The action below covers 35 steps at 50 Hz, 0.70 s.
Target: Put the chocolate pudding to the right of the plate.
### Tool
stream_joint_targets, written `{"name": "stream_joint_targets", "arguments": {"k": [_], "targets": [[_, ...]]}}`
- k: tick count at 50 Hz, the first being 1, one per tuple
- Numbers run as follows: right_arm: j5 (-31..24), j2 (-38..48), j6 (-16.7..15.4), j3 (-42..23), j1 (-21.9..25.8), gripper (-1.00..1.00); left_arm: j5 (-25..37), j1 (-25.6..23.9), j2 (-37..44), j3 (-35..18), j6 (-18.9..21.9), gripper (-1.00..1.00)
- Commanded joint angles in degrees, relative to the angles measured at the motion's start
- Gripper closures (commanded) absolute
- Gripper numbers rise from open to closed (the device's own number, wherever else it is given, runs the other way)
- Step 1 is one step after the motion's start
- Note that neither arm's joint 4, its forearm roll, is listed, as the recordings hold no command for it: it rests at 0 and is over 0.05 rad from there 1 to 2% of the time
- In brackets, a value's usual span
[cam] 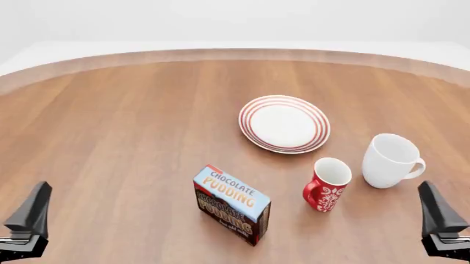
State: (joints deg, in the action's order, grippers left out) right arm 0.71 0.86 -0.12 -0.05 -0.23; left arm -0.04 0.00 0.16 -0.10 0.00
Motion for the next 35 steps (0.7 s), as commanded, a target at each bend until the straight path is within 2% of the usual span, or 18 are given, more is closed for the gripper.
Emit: {"name": "stream_joint_targets", "arguments": {"k": [1,7,18,23,32,33,35], "targets": [[1.32,1.59,-1.12,-0.1,-0.79,-1.0,-0.06,0.0,0.25,-0.15,0.0,-1.0],[2.71,3.53,-0.27,-0.02,-0.22,-1.0,-0.06,0.0,0.25,-0.15,0.0,-1.0],[-1.52,0.15,-1.92,-1.03,1.26,-1.0,-0.06,0.0,0.25,-0.15,0.0,-1.0],[1.58,4.1,-2.47,-1.74,2.16,-1.0,-0.06,0.0,0.25,-0.15,0.0,-1.0],[1.34,5.13,-2.54,-3.17,1.87,-1.0,-0.06,0.0,0.25,-0.15,0.0,-1.0],[1.2,8.84,-1.75,-7.55,4.01,-1.0,-0.06,0.0,0.25,-0.15,0.0,-1.0],[1.43,9.59,-1.9,-8.13,4.2,-1.0,-0.06,0.0,0.25,-0.15,0.0,-1.0]]}}
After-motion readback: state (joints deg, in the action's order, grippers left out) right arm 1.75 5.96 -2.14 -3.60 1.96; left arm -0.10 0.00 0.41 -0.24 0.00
